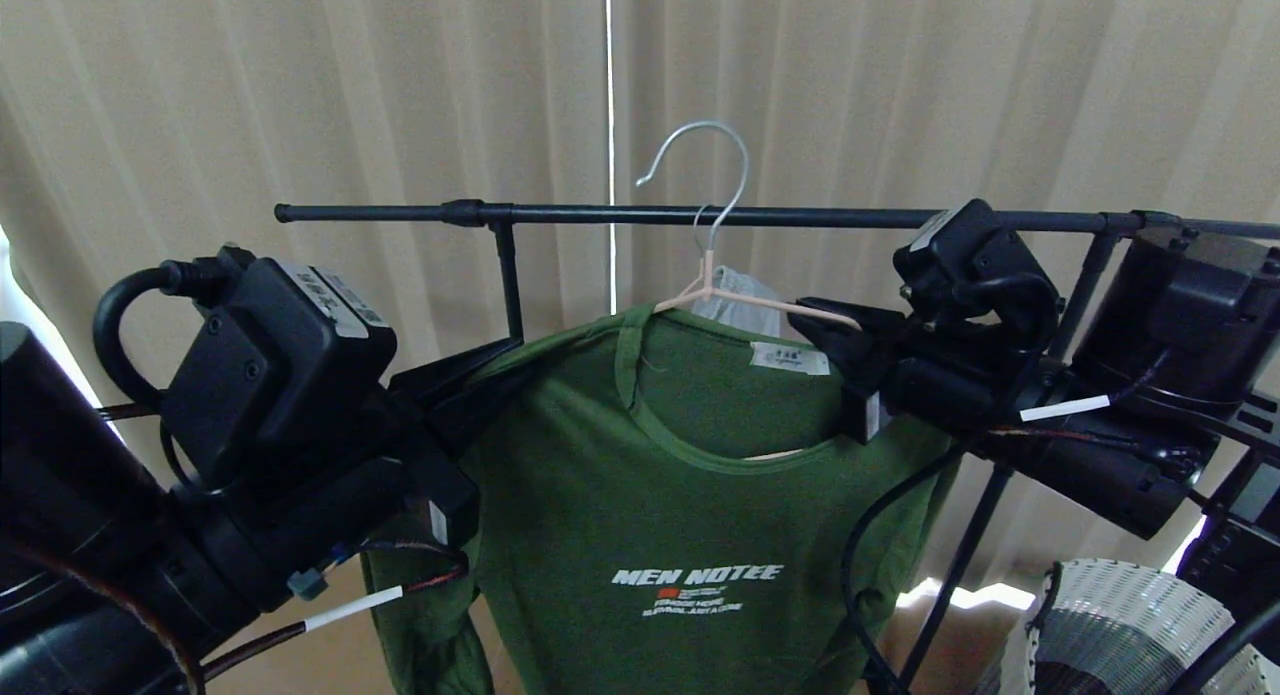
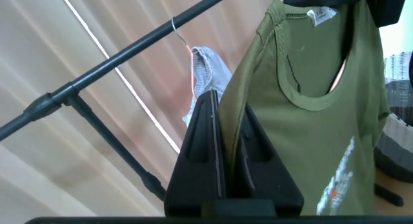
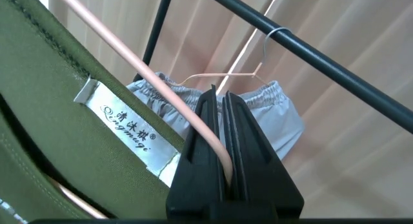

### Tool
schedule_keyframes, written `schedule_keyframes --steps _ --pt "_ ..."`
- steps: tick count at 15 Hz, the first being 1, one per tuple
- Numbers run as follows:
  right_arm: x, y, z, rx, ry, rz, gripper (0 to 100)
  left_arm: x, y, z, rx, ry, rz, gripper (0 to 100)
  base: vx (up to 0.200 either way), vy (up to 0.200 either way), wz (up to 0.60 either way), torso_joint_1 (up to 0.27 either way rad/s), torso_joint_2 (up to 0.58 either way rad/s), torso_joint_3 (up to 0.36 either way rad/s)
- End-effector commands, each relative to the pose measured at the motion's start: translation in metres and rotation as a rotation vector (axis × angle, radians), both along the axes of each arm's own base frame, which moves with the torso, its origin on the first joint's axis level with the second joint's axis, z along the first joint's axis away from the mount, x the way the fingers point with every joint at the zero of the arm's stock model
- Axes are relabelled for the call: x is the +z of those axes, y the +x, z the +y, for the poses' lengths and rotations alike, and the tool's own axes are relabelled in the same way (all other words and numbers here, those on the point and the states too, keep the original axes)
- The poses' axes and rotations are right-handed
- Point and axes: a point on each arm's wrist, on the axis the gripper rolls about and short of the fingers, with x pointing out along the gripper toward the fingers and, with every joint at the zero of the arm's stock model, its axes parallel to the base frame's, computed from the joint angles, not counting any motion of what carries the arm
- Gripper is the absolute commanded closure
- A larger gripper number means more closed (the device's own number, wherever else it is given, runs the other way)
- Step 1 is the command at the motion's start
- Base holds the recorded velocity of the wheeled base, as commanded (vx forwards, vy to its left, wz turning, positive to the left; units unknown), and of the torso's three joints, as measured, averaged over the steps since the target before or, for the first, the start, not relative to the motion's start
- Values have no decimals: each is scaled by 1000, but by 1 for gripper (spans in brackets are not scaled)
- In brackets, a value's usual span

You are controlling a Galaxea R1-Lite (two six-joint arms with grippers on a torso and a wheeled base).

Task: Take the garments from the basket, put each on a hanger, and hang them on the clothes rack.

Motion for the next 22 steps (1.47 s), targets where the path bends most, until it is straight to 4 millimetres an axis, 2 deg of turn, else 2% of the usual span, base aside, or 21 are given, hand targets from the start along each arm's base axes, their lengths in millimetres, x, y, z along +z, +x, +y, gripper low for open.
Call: schedule_keyframes --steps 1,5,9,13,14,16,18,22 --pt "2 -2 -1 9 5 -8 100 0 -1 1 -4 -1 -1 0 0 0 0 0 0 0" --pt "10 -9 -9 -24 19 -30 100 2 -11 9 -4 -16 -14 0 0 0 0 0 0 0" --pt "13 -5 -21 -78 24 -39 100 -3 -17 15 1 -19 4 0 0 0 0 0 0 0" --pt "14 -1 -42 -155 24 -43 100 -9 -29 25 1 -53 39 0 0 0 0 0 0 0" --pt "14 -1 -46 -167 24 -43 100 -12 -30 28 13 -48 46 0 0 0 0 0 0 0" --pt "16 -9 -55 -188 30 -52 100 -34 -32 43 71 -4 107 0 0 0 0 0 0 0" --pt "20 -15 -61 -196 43 -66 100 -53 -38 49 84 8 189 0 0 0 0 0 0 0" --pt "25 -20 -63 -185 55 -84 100 -63 -33 47 90 38 239 0 0 0 0 0 0 0"
